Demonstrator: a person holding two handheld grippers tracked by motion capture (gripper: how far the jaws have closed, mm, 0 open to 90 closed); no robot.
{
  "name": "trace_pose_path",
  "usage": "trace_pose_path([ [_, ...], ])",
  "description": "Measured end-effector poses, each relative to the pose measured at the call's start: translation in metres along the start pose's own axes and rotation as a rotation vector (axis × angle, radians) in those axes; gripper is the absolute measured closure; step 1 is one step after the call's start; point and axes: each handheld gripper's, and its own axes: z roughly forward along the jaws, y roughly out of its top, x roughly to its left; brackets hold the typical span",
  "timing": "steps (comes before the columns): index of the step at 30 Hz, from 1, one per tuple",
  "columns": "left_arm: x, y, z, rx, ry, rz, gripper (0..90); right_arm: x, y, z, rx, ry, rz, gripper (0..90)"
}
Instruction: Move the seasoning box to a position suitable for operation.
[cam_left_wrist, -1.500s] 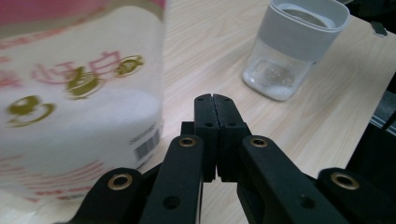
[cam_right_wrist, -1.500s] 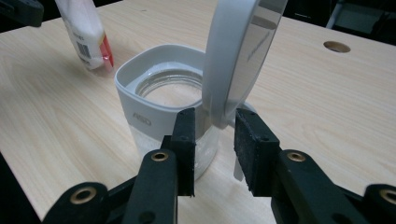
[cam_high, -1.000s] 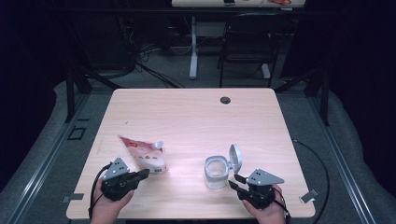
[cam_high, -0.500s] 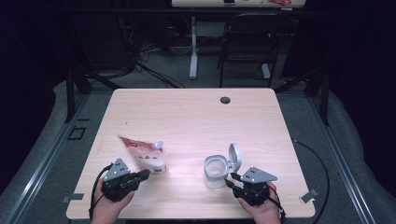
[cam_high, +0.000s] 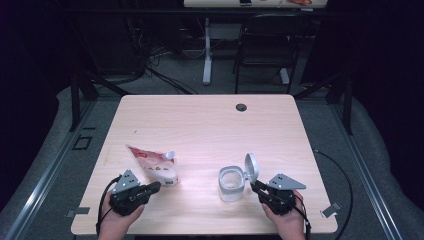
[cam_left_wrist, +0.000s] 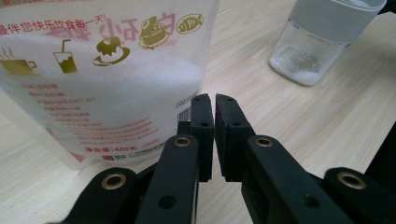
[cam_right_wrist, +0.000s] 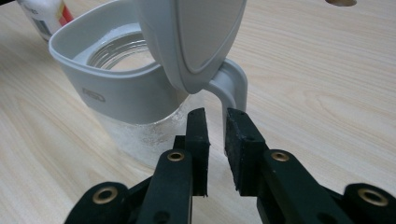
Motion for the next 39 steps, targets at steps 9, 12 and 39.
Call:
trace_pose_path([
  [9, 0.003, -0.001, -0.002, -0.009, 0.006, -0.013, 85.5, -0.005, 0.003, 0.005, -0.005, -0.008, 0.005, 82.6],
  [12, 0.004, -0.001, -0.002, -0.012, 0.007, -0.011, 84.8, -0.008, 0.004, 0.007, -0.003, -0.004, 0.016, 82.6],
  [39, 0.008, -0.003, -0.002, -0.005, 0.012, -0.008, 84.1, -0.02, 0.025, 0.036, 0.009, -0.009, 0.024, 81.0],
])
